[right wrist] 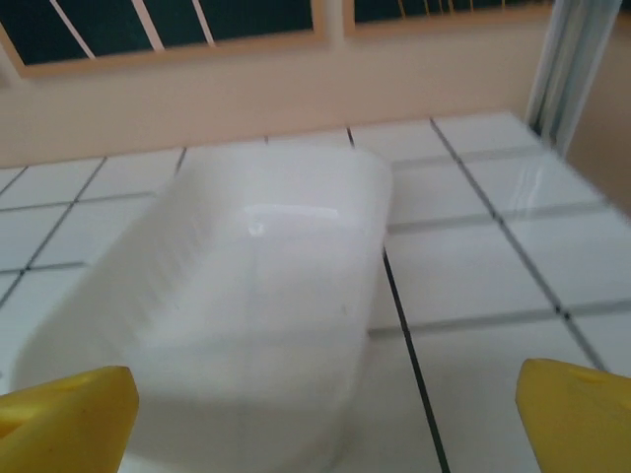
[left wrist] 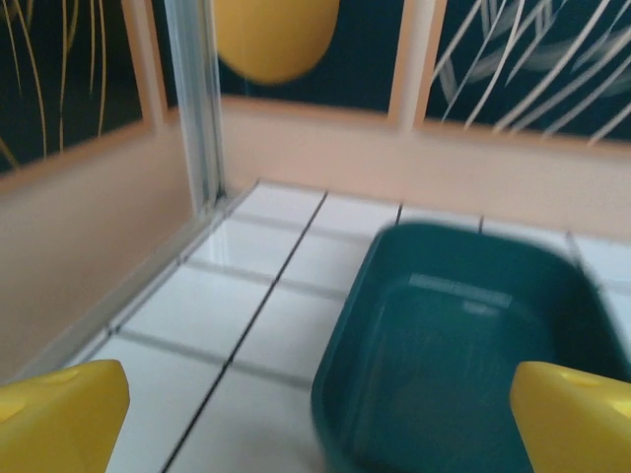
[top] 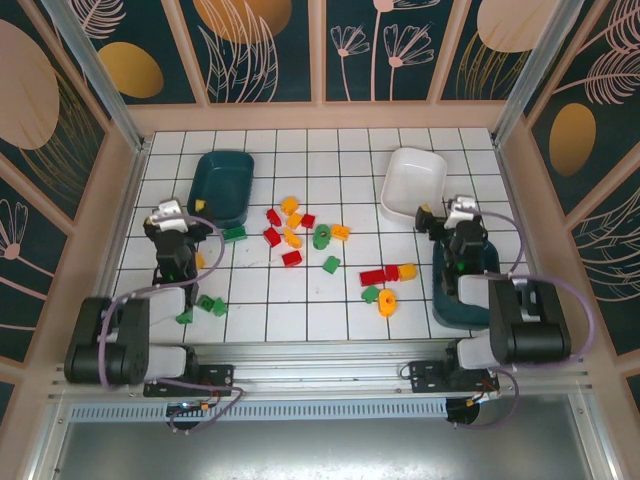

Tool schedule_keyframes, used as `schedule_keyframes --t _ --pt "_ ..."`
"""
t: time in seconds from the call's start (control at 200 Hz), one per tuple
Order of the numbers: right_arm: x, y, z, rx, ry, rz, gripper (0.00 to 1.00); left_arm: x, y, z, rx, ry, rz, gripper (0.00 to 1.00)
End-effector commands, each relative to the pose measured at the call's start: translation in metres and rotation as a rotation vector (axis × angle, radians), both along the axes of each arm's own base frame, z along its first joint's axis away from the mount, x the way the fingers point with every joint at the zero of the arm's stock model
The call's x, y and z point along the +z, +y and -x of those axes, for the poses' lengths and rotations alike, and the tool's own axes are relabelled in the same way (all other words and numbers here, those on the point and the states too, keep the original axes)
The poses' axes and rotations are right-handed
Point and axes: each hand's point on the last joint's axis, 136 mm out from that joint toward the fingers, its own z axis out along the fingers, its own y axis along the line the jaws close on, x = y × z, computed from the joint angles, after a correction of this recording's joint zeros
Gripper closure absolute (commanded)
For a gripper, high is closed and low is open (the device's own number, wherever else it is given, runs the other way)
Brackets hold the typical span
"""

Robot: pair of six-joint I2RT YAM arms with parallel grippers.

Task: Sort the legos into containers by color

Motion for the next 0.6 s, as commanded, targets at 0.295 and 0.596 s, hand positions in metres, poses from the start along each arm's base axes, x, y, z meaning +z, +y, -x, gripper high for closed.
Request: schedule_keyframes --t 0.295,0.596 --pt "0.069 0.014 0.012 -0.063 0.3 -0.457 0.03 0.093 0.004 0.008 0.068 -0.101 0.633 0.01" --pt "-0.037 -0.011 0.078 -0.313 0.601 -0.441 0.36 0.006 -0.048 -0.055 -0.104 0.381 0.549 0.22"
